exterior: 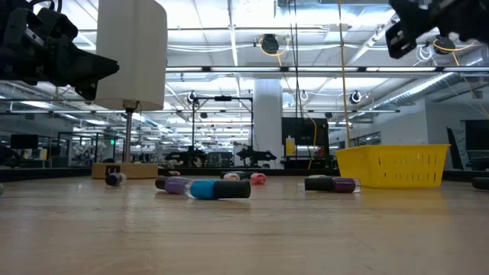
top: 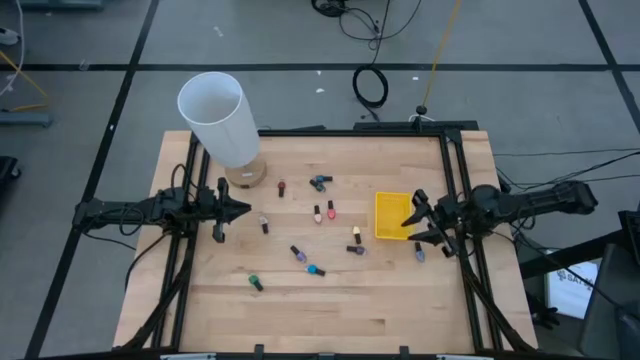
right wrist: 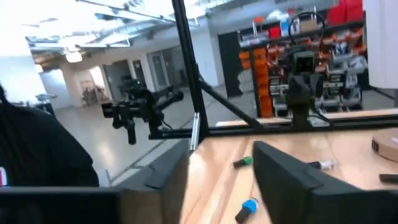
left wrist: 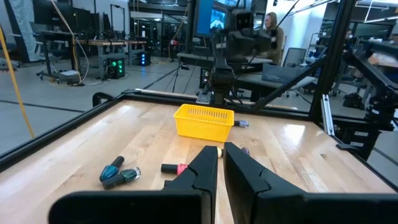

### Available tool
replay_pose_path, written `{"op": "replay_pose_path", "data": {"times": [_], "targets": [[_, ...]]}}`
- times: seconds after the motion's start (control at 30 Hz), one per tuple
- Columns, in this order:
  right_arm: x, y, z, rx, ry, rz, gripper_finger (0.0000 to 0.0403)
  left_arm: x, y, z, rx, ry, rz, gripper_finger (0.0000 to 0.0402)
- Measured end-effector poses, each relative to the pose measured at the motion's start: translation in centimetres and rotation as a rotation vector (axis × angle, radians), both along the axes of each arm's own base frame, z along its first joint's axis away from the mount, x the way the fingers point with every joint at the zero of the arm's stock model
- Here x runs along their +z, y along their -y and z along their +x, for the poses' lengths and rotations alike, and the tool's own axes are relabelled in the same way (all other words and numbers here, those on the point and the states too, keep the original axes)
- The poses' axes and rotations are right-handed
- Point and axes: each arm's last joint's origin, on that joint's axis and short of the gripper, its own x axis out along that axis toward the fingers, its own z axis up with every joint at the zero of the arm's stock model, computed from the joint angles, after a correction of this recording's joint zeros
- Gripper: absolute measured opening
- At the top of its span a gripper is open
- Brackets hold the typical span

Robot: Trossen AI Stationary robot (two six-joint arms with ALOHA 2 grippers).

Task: Pick & Place Nail Polish
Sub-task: Put the light blue nail polish into the yellow bin

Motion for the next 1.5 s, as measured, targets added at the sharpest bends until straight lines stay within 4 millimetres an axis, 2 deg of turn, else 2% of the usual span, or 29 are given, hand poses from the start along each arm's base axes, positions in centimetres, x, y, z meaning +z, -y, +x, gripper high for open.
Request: {"op": "replay_pose_path", "data": {"times": [0.1,0.17,0.23,0.4,0.57,0.73,0.87,1.03,1.5], "targets": [[1.4,-0.6,1.2,-0.045,-0.207,-0.002,0.0215,0.0,0.0,0.0,0.000,0.002,0.000,0.0026],[2.4,-1.0,2.0,-0.092,-0.364,0.018,0.0220,0.0,0.0,0.0,0.001,0.003,0.000,0.0026],[2.5,-1.3,2.5,-0.143,-0.571,0.055,0.0218,0.0,0.0,0.0,0.001,0.003,0.000,0.0026],[-0.1,-2.1,2.6,-0.322,-1.107,0.226,0.0201,0.0,0.0,0.0,0.001,0.003,0.000,0.0026],[-3.3,-3.4,2.0,-0.410,-1.452,0.364,0.0189,0.0,0.0,0.0,0.001,0.004,0.000,0.0026],[-5.2,-4.0,1.8,-0.510,-1.537,0.413,0.0185,0.0,0.0,0.0,0.001,0.004,0.000,0.0026],[-6.3,-3.8,1.6,-0.633,-1.527,0.411,0.0185,0.0,0.0,0.0,0.001,0.004,0.000,0.0026],[-7.6,-3.6,1.1,-0.699,-1.568,0.425,0.0185,0.0,0.0,0.0,0.001,0.004,0.000,0.0026],[-8.2,-3.9,1.4,-0.672,-1.574,0.486,0.0176,0.0,0.0,0.0,0.001,0.004,0.000,0.0026]]}}
